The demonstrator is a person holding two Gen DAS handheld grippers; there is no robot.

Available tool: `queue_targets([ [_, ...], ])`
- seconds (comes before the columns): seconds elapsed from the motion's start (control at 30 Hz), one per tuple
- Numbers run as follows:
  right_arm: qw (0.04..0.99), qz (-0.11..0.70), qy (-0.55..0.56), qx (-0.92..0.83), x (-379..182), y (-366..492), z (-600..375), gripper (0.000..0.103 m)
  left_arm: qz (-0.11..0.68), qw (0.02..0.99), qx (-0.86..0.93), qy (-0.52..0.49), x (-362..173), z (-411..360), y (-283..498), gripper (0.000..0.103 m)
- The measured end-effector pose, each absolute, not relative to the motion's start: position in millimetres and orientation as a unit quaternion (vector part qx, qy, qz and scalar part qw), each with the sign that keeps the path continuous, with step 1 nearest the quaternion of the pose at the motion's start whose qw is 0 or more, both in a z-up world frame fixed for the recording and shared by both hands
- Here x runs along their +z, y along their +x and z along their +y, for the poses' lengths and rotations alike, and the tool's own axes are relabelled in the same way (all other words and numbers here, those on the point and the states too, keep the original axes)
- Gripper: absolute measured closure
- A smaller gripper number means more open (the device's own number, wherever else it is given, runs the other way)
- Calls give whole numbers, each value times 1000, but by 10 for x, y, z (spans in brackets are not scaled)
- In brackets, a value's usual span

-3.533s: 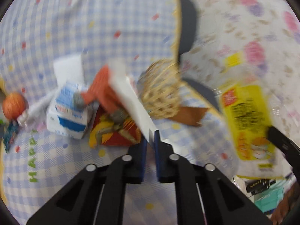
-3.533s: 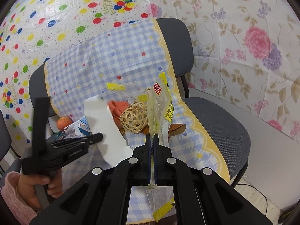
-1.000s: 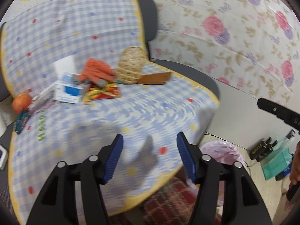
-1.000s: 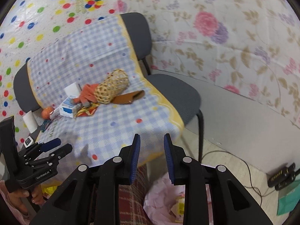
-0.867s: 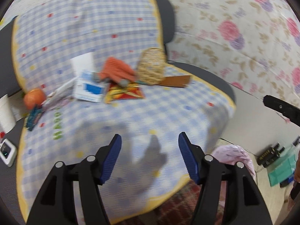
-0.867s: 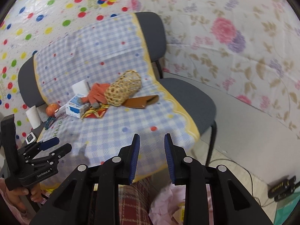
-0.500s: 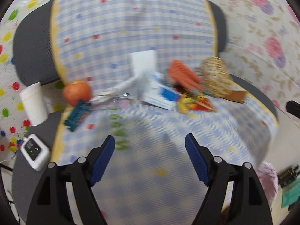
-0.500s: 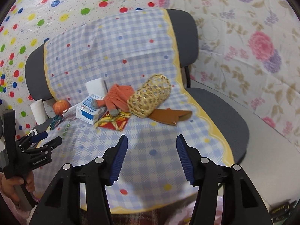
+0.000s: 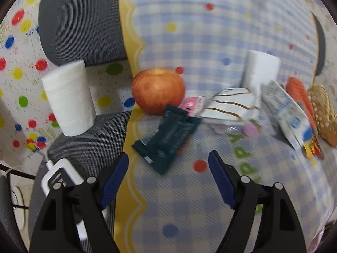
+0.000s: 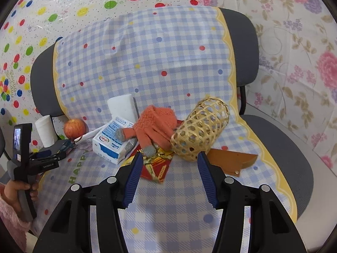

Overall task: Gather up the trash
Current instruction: 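Move the left tool to the dark green wrapper and grasp it, then lift the green wrapper with the left tool while the right tool grasps the white paper box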

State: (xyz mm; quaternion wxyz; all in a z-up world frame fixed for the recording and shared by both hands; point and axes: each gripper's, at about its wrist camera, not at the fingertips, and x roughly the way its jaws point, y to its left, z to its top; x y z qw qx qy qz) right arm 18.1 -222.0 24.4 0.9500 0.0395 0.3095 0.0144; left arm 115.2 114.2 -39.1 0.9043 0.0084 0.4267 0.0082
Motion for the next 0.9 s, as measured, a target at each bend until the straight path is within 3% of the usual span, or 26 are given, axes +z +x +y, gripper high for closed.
queue_targets([
  [0.1, 949, 312, 38, 17, 219, 257, -2186, 49, 435, 900, 3, 19, -420, 1184, 1311, 29],
  [0.2, 947, 317, 39, 20, 193, 311, -2181, 49, 456, 889, -19, 38, -493, 1161, 1430, 41],
  [0.3, 946, 321, 40, 20, 165, 317, -2200, 50, 465, 883, -40, 48, -540, 1129, 1471, 58],
  [0.33, 946, 322, 41, 21, 157, 312, -2209, 50, 464, 884, -46, 46, -535, 1130, 1463, 75],
  [0.37, 945, 323, 41, 21, 154, 300, -2216, 50, 461, 885, -51, 45, -520, 1124, 1430, 80],
  [0.57, 945, 323, 41, 17, 157, 203, -2271, 50, 422, 904, -64, 32, -335, 1027, 966, 88],
  [0.83, 943, 331, 41, 13, 135, 99, -2335, 49, 393, 914, -95, -20, -29, 941, 407, 89],
  [0.9, 942, 332, 42, 16, 135, 87, -2334, 44, 387, 916, -102, -14, 53, 839, 398, 89],
])
